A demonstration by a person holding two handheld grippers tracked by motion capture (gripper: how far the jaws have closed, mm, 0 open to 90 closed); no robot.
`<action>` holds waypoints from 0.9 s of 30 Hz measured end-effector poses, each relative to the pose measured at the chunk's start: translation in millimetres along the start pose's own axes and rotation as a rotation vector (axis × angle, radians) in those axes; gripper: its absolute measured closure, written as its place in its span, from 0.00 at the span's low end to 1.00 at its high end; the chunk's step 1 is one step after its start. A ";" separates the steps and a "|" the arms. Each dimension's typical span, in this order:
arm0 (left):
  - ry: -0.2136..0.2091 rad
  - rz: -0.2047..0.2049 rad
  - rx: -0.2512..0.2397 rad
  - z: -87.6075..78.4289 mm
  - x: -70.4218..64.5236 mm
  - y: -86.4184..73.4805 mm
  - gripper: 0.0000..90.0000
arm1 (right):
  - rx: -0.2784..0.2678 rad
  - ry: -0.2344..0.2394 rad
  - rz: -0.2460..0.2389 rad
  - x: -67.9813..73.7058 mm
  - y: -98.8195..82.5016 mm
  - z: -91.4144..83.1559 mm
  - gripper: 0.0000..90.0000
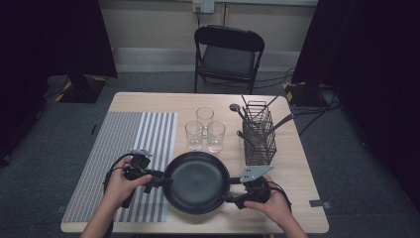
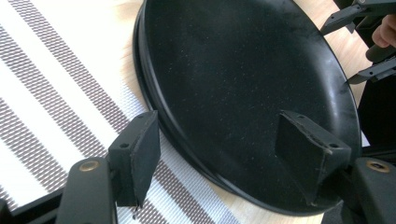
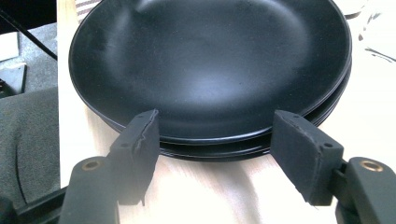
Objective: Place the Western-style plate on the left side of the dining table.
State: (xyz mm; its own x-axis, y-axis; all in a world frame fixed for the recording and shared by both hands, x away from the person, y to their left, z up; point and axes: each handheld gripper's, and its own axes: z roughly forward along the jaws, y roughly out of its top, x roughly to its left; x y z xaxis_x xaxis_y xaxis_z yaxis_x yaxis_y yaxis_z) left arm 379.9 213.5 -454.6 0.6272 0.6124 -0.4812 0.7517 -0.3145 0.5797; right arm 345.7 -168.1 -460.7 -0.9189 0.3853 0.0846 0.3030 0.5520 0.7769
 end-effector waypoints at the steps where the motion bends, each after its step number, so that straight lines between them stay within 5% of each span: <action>1: 0.000 0.000 0.000 0.0 0.0 0.0 0.34 | 0.000 0.000 0.000 0.0 0.0 0.0 0.36; 9: 0.000 -0.045 0.018 2.7 0.5 2.3 0.38 | 0.000 -0.005 -0.009 1.1 -0.6 0.1 0.36; 27: 0.007 -0.063 0.016 3.3 0.0 3.2 0.39 | 0.008 -0.006 -0.019 1.6 0.0 0.1 0.36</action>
State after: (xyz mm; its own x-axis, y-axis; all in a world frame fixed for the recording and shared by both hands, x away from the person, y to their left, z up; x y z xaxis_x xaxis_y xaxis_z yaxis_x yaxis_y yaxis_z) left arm 383.0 210.1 -454.8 0.5767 0.6367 -0.5119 0.7931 -0.2860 0.5378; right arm 344.3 -167.4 -460.7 -0.9231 0.3788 0.0661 0.2873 0.5654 0.7732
